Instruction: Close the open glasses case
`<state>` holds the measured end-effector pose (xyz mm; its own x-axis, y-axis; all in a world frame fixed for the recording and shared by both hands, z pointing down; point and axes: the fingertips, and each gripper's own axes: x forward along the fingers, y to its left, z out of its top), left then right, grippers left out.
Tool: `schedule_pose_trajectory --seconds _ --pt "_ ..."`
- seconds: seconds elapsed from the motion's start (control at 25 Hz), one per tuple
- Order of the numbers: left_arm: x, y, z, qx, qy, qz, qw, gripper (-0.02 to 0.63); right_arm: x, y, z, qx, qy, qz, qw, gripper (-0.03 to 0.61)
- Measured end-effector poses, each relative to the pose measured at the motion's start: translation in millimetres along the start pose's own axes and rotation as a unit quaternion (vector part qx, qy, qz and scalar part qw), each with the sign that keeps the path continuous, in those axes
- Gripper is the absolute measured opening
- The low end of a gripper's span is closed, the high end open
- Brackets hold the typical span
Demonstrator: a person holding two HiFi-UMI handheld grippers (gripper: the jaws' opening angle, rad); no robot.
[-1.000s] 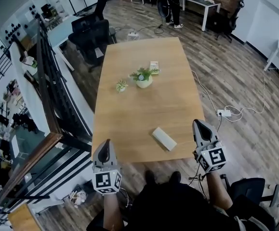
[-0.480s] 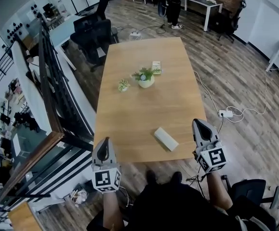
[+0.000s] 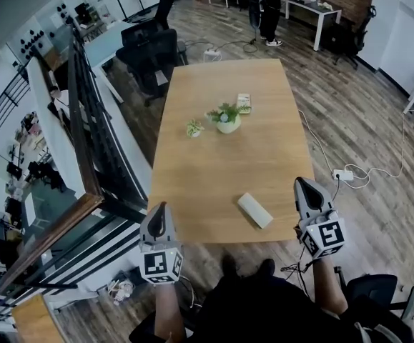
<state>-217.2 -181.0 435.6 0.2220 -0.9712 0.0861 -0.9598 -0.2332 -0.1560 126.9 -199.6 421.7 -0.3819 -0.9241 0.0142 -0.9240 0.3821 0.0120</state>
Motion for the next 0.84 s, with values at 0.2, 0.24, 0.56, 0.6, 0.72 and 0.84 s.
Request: schedule_pose_trajectory --seconds 0.2,0.24,0.56,0.6,0.72,0.84 --pt "4 -1 0 0.002 -0.001 -0.005 1.0000 -0.002 6 2 -5 0.003 0.004 0.002 1.000 0.015" --pt "4 -2 0 0.002 -0.001 -0.006 1.0000 -0.002 6 2 -6 0.004 0.007 0.002 1.000 0.014" --pt "10 3 4 -0.004 -0.002 0.001 1.0000 -0.002 10 -2 0 -0.004 -0.006 -0.007 1.000 0.015" --pt "11 4 4 -0.003 -0.002 0.001 1.0000 -0.002 11 -2 0 -0.002 -0.004 -0.007 1.000 0.015" --pt "14 4 4 -0.003 -0.003 0.001 1.0000 -0.002 14 -3 -4 0.005 0.002 -0.006 1.000 0.015" --pt "17 3 4 -0.004 -0.004 0.001 1.0000 -0.002 15 -4 -5 0.007 0.005 -0.004 1.000 0.015"
